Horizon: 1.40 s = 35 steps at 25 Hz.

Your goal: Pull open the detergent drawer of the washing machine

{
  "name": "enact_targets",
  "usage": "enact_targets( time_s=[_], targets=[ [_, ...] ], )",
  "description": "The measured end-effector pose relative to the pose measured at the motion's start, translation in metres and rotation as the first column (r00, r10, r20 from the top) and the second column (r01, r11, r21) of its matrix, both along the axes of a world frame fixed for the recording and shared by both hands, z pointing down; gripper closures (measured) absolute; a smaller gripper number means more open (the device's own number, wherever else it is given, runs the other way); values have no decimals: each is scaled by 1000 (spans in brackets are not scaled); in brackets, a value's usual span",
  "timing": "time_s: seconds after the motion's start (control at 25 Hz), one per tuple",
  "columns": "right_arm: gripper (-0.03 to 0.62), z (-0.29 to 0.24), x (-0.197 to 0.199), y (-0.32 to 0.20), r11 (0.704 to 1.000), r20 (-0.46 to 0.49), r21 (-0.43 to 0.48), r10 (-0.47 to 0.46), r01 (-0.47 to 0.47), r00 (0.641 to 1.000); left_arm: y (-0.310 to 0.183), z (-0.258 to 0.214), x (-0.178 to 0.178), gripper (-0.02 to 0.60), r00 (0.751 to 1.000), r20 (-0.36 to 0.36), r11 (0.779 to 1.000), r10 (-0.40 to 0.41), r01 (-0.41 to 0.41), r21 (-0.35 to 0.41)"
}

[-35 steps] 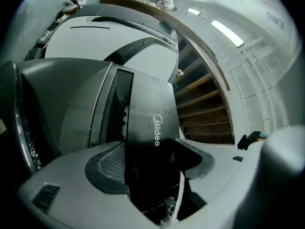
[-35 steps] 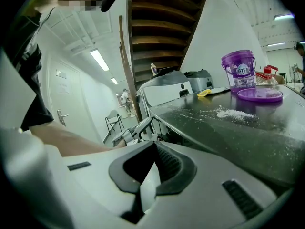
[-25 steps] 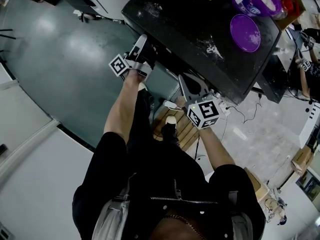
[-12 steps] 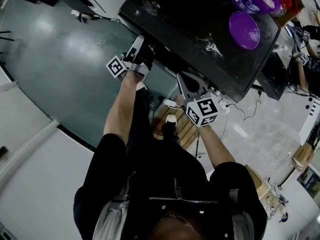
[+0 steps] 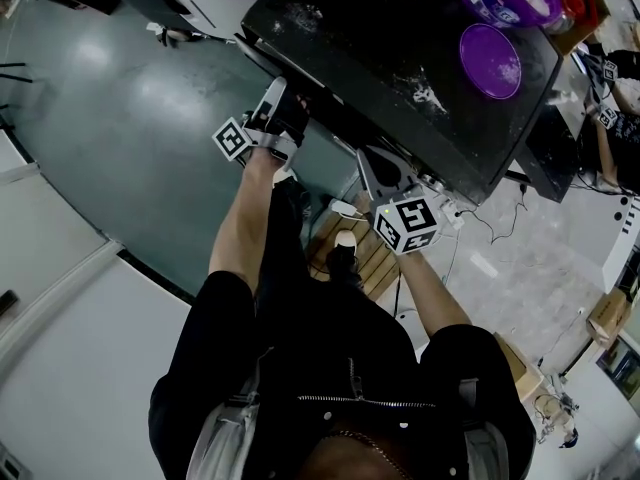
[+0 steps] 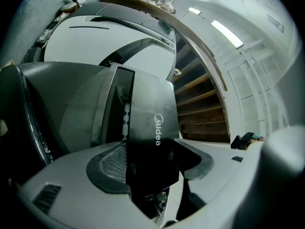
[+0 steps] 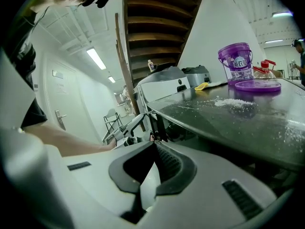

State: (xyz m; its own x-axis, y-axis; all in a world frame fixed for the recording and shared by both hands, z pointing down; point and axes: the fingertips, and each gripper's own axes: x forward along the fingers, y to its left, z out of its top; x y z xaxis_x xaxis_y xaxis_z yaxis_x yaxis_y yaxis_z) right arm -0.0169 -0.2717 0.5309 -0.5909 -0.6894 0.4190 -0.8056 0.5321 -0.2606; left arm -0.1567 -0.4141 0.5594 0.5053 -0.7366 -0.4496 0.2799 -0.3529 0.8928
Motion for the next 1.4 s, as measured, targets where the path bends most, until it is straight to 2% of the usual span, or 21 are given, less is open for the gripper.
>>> enact_targets(
  time_s=[1.4],
  targets=[
    [588,-10,-21,10,997,-8,30,-73,73,997,59,1,-40,298,1000,13,1000,14,-14,2]
  ],
)
